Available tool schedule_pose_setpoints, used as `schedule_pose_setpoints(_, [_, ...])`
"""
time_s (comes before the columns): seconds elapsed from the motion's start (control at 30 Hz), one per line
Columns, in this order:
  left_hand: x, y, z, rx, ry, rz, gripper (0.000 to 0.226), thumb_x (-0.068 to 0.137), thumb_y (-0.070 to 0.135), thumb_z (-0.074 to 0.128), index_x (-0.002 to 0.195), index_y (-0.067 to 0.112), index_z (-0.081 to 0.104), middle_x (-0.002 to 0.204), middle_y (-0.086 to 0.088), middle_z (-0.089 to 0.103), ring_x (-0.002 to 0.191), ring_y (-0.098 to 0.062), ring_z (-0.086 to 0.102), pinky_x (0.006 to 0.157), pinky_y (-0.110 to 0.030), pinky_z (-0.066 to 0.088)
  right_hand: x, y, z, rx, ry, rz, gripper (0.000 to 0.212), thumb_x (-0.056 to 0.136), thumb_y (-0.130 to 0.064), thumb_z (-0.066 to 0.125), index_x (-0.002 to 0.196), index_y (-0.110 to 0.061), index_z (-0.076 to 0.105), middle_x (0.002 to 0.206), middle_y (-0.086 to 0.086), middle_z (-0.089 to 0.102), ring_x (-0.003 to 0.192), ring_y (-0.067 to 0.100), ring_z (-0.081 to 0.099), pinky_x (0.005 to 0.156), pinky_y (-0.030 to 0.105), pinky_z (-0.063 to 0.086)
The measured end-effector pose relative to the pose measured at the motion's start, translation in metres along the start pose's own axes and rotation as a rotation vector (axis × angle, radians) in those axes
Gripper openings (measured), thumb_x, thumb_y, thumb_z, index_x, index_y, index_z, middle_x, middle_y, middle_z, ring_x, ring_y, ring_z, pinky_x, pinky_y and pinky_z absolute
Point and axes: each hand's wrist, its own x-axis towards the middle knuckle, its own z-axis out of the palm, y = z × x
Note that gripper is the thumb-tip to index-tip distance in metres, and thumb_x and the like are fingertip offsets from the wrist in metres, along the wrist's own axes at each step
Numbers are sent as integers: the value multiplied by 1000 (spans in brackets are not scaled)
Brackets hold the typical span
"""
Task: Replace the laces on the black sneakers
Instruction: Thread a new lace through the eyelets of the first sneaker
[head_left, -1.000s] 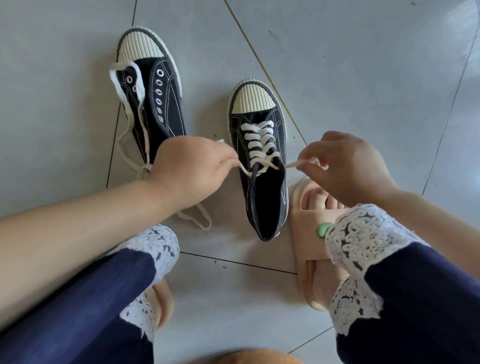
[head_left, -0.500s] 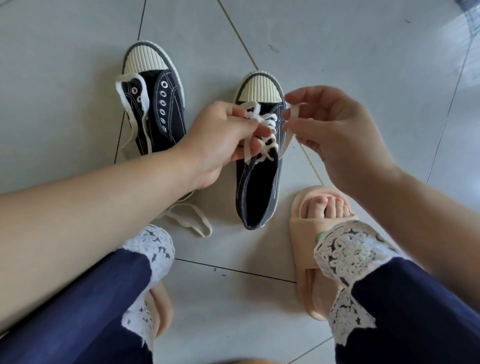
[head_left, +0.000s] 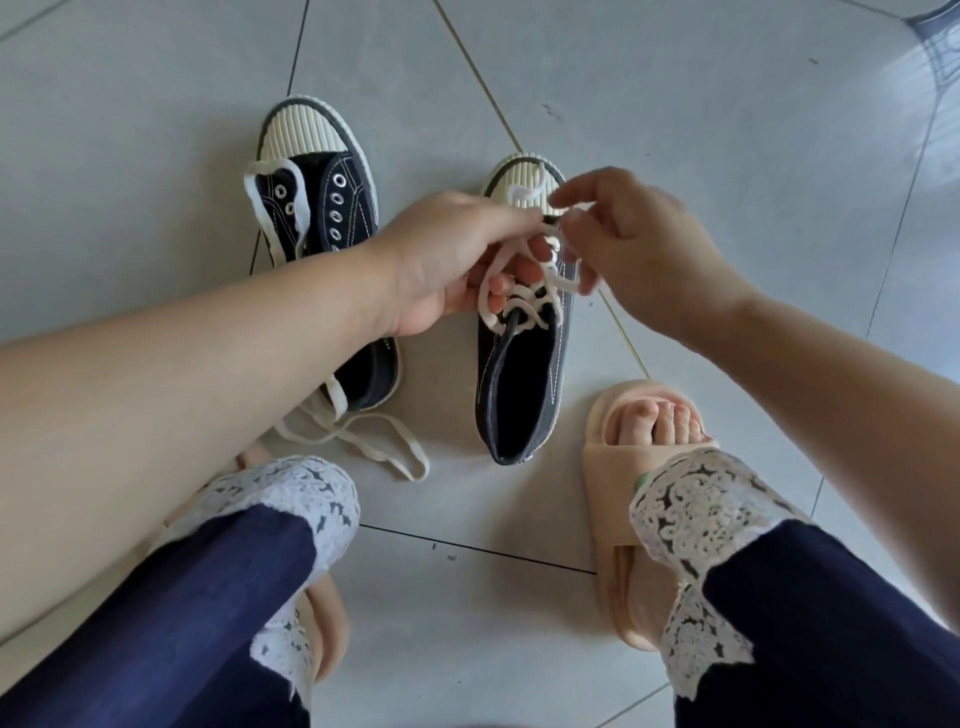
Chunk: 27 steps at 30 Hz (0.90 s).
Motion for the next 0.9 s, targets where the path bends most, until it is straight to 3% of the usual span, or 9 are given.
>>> schedule_pose_setpoints(0.07, [2,3,-2,-18,24,-11,17,91,16,54,82,5,63,62,-4,65,46,-10,49,49,-22,45,-6,4,-6,85,-7,20,6,91,-17,53,94,-16,58,61,-6,62,54,5,57,62,16,43])
schedule_pose_setpoints(0.13, [2,4,-2,56,33,11,8,86,6,58,88,1,63,67,-6,66,48,-9,55,50,-20,50,-15,5,-12,284,-169,73,9,88,-16,58,81,-12,61,64,6,66,58,12,61,63,28,50])
schedule_pose_setpoints(0.23, [2,1,-2,250,43,159,11,81,-3,62,83,7,64,76,-6,66,55,-5,61,57,-17,52,-25,6,-17,297,-537,153,15,86,-14,59,74,-14,68,76,4,71,66,11,67,54,21,50])
schedule_pose_setpoints(0.27, [2,0,-1,353,62,249,13,80,-3,63,83,10,64,77,-3,66,59,-3,61,60,-15,52,-26,6,-15,280,-563,183,17,86,-13,57,73,-15,68,74,1,71,65,10,68,51,18,49])
schedule_pose_setpoints(0.43, [2,-9,6,819,263,703,16,75,-4,60,85,6,67,75,3,62,68,-3,51,63,-8,39,-6,14,-4,232,-50,196,25,88,-2,50,77,-21,61,80,3,67,74,14,64,73,27,53])
schedule_pose_setpoints(0.57, [2,-18,14,864,381,846,11,70,-8,56,79,-5,62,75,-3,50,69,-10,43,58,-16,27,0,7,5,340,-208,181,28,89,0,51,85,-25,63,81,-4,63,68,5,56,64,16,47])
schedule_pose_setpoints(0.67, [6,-22,13,810,440,796,9,75,4,65,81,-3,62,81,-5,54,75,-16,49,65,-22,36,0,5,6,318,-300,229,25,85,-3,56,91,-25,66,71,-10,58,65,1,49,61,15,41])
schedule_pose_setpoints(0.83, [3,-22,5,483,395,512,20,67,35,76,73,18,69,66,10,63,62,-3,53,68,-20,46,-3,13,-1,456,-111,246,14,87,-11,60,77,-20,64,67,-7,61,66,5,57,75,26,55])
schedule_pose_setpoints(0.9, [0,-25,0,390,369,443,10,69,32,75,70,25,68,66,10,63,66,-6,56,76,-27,52,-5,16,-3,513,-39,213,15,88,-12,59,76,-19,64,55,-10,55,53,4,52,66,26,55])
